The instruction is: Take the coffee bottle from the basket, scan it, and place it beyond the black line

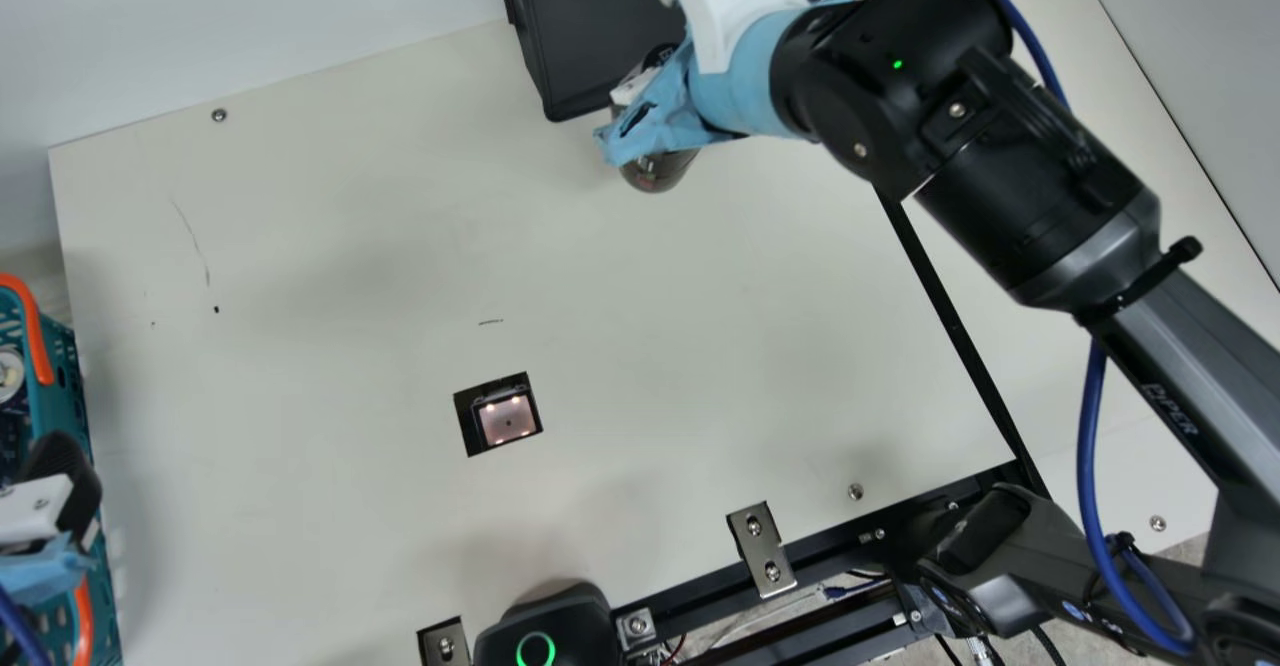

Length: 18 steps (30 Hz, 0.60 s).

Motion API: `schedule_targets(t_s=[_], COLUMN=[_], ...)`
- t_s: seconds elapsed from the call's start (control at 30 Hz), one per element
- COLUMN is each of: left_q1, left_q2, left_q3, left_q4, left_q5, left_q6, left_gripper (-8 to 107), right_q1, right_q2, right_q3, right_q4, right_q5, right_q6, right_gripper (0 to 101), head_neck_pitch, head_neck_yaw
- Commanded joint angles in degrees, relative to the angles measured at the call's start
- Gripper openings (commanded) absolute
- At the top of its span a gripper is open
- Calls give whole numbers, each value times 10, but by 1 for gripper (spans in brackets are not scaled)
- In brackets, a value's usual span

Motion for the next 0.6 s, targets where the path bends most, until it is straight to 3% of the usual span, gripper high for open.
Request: schedule_targets(t_s=[0.0, 0.57], left_q1=[0, 0], left_q2=[0, 0], left_q3=[0, 0], left_q4=[0, 0], left_q5=[0, 0], left_q6=[0, 0], left_gripper=[90, 90], right_q1=[-15, -161], right_q2=[-2, -17], right_q3=[1, 14], right_q4=[5, 54], right_q5=[1, -7], right_q6=[-2, -57], right_gripper=[0, 0], head_neck_pitch=[-16, -16], head_neck_yaw=[-1, -1])
